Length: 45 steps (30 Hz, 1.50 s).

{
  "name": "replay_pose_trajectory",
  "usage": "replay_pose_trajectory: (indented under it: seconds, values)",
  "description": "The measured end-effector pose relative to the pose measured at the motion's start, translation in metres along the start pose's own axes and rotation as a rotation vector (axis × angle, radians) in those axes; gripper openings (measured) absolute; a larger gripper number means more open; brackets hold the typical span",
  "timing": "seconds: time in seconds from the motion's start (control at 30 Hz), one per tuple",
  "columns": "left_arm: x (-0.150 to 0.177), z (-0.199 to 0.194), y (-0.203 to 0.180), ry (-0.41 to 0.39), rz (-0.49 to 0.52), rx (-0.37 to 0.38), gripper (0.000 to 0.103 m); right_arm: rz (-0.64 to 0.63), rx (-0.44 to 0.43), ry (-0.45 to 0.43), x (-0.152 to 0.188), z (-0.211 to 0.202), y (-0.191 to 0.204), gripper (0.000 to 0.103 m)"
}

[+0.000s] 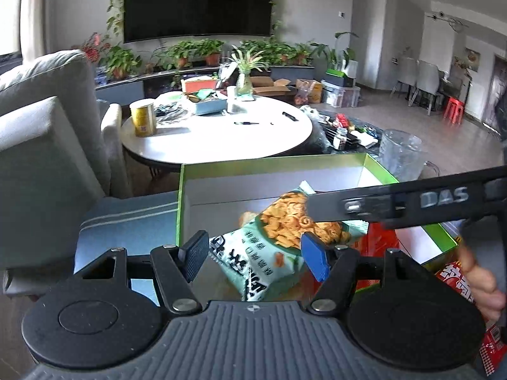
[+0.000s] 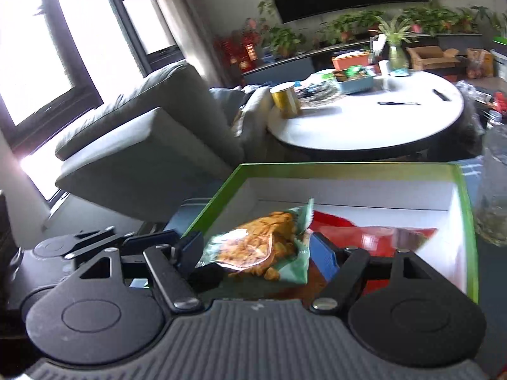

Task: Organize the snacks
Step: 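Carry the green cracker bag into the green box and release it, then reach the right gripper to the red rectangular package and grasp it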

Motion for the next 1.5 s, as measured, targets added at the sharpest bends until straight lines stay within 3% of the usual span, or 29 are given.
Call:
replay_pose_trajectory:
  seconds: [0.27,0.47,0.8,0.97,1.13,1.27,1.43,1.5]
  values:
    - [0.005,-0.034,-0.008,-0.037,-0.039,0.017,0.064,-0.035,0.041,-0.033,0.008,-0.054,-0.011,0.078]
    - [0.021,-0.064,-0.03,-0.051,-0.045,0.042,0.073,0.017,0.07,0.033,0.033,-0.087,-0.035,0.078]
    - [0.066,-0.1,-0.074,-0.028,-0.034,0.073,0.073,0.078,0.289,0.092,0.11,-0.153,-0.098,0.078]
    - [0.087,-0.116,-0.101,-0.029,-0.012,0.097,0.074,0.166,0.332,0.098,0.126,-0.163,-0.117,0.078]
    - [0.109,-0.13,-0.12,-0.017,0.017,0.115,0.075,0.231,0.27,0.129,0.139,-0.152,-0.117,0.078]
    - [0.126,-0.138,-0.115,0.008,-0.008,0.094,0.075,0.187,0.239,0.147,0.152,-0.148,-0.09,0.078]
    - [0.14,-0.148,-0.103,0.028,-0.055,0.081,0.075,0.151,0.037,0.242,0.174,-0.148,-0.035,0.078]
    - [0.144,-0.151,-0.103,0.03,-0.063,0.089,0.075,0.122,0.009,0.251,0.174,-0.149,-0.024,0.078]
Point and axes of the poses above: each gripper's, at about its wrist camera, not at the fingertips, and z roughly the way its jaws point, y to its left, x to its underside, the point moved 7 cm from there along z, roughly the way its jaws point, and after that the axes turned 1 degree about y, right-handed, at the moved point
